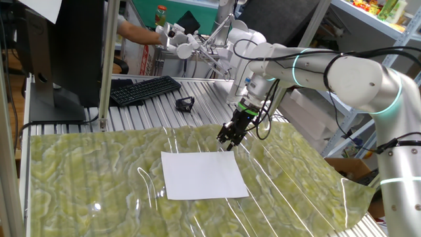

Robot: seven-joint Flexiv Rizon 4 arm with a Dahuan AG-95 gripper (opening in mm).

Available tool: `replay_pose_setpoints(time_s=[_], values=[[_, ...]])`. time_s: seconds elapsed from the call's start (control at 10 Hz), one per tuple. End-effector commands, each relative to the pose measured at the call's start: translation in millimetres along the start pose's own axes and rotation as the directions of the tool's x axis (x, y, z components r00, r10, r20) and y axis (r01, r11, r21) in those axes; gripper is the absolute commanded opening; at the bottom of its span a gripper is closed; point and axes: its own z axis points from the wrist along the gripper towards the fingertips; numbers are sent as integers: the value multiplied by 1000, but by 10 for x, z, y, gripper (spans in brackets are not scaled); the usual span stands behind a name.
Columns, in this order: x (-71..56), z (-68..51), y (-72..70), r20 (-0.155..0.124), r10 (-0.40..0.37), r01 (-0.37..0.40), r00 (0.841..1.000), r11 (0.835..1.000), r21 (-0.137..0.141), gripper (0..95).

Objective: Flip over and spread out the paper that is laid flat on the table

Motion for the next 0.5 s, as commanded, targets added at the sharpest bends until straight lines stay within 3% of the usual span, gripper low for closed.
replay_pose_setpoints(time_s=[0.1,0.5], values=[[93,3,77,11,26,-26,1000,1000,2,570],[148,107,76,18,41,-42,999,999,19,570]])
